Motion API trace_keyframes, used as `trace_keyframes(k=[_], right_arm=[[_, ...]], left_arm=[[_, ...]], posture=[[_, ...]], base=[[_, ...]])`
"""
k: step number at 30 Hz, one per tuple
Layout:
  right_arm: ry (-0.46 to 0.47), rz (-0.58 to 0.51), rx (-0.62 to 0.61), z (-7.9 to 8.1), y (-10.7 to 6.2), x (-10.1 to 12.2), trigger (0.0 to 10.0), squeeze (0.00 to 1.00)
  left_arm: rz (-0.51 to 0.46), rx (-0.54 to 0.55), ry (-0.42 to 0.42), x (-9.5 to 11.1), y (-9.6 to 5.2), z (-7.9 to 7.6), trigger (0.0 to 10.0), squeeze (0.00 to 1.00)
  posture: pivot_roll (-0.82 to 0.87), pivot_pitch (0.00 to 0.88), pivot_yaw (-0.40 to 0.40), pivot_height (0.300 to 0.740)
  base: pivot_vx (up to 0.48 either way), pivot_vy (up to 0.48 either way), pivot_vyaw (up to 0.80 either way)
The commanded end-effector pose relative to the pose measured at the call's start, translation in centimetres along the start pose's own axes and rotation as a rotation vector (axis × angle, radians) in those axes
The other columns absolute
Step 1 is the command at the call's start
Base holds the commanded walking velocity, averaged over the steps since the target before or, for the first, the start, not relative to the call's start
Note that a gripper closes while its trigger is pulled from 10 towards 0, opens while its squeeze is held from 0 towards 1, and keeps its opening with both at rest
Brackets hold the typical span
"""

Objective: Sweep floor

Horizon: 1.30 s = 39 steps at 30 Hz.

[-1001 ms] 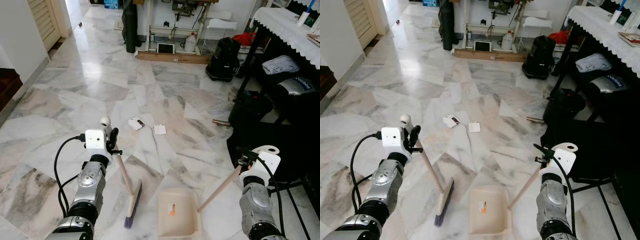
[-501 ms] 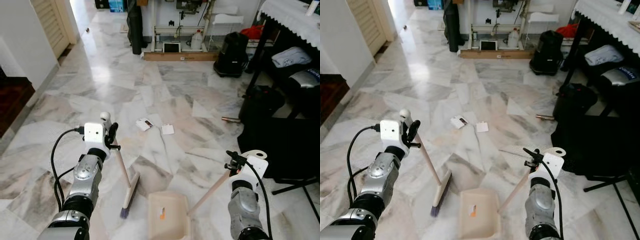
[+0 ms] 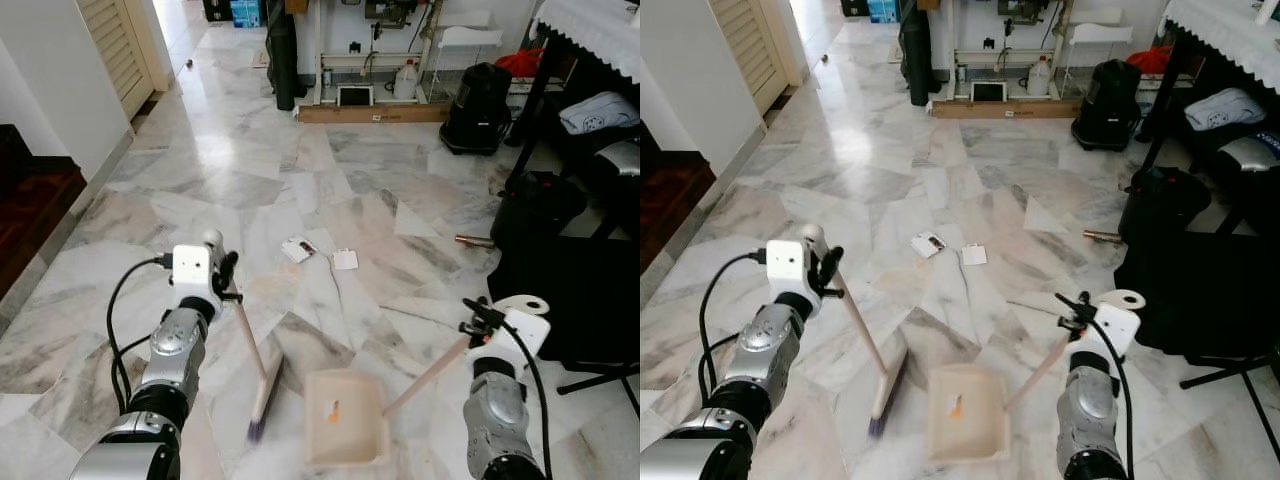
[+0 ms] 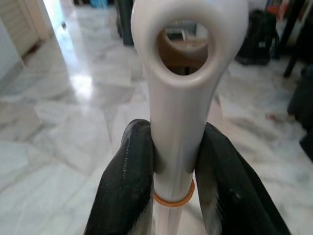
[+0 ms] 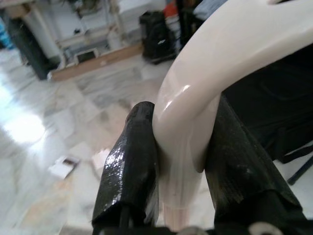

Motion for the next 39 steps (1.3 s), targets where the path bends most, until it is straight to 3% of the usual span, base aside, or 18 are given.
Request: trace_keyframes(k=[1,15,19,23,27,30,39], right_arm=[[0.015,-0.057,-0.023,-0.6,0.2,1.0,10.0,0.0],[-0.053,0.018,0.031,-1.2,-1.3,-1.0,10.0,0.0],[-0.081,-0.002,0.02,-2.6,-1.7,-0.8,10.0,0.0],[-0.074,-0.012,-0.025,-3.8,-2.1,-0.8,10.0,0.0],[-0.058,0.0,-0.028,-3.4,-2.3,-1.1,10.0,0.0],[-0.072,0.013,0.02,-2.1,-2.6,-1.4,10.0,0.0],[-0.058,0.004,0.023,-1.7,-2.4,-1.0,10.0,0.0]], left_arm=[[0.037,0.033,0.028,-0.8,-0.5,1.1,10.0,0.0],[0.048,0.123,0.013,-3.4,-3.2,2.5,10.0,0.0],[0.026,0.077,-0.018,-3.5,-3.2,1.3,10.0,0.0],[-0.001,0.023,0.002,-2.6,-2.6,0.4,10.0,0.0],[-0.023,0.045,-0.018,-1.8,-2.2,1.0,10.0,0.0],[-0.025,0.055,-0.014,-1.5,-2.1,1.6,10.0,0.0],[-0.007,0.04,-0.016,-1.8,-2.0,1.0,10.0,0.0]], posture=[[0.09,0.0,0.041,0.74],[0.12,0.0,-0.02,0.74],[0.08,0.0,-0.006,0.74],[0.08,0.0,0.005,0.74],[0.08,0.0,0.002,0.74],[0.08,0.0,-0.001,0.74],[0.08,0.022,0.009,0.74]], base=[[0.0,0.0,0.0],[0.0,0.0,0.0],[0.0,0.0,0.0],[0.0,0.0,0.0],[0.0,0.0,0.0],[0.0,0.0,0.0],[0.0,0.0,0.0]])
Point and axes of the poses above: a point about 5 cm out from each wrist's last joint towards the gripper, its own y axis pointing out of the wrist towards the gripper, its own x axis along the axis of the wrist's last joint, z = x × y, the point moved 2 cm from there along y, pointing out of the wrist towards the gripper, and after that the axes turned 5 degrees about -y, right-handed, at the moved point
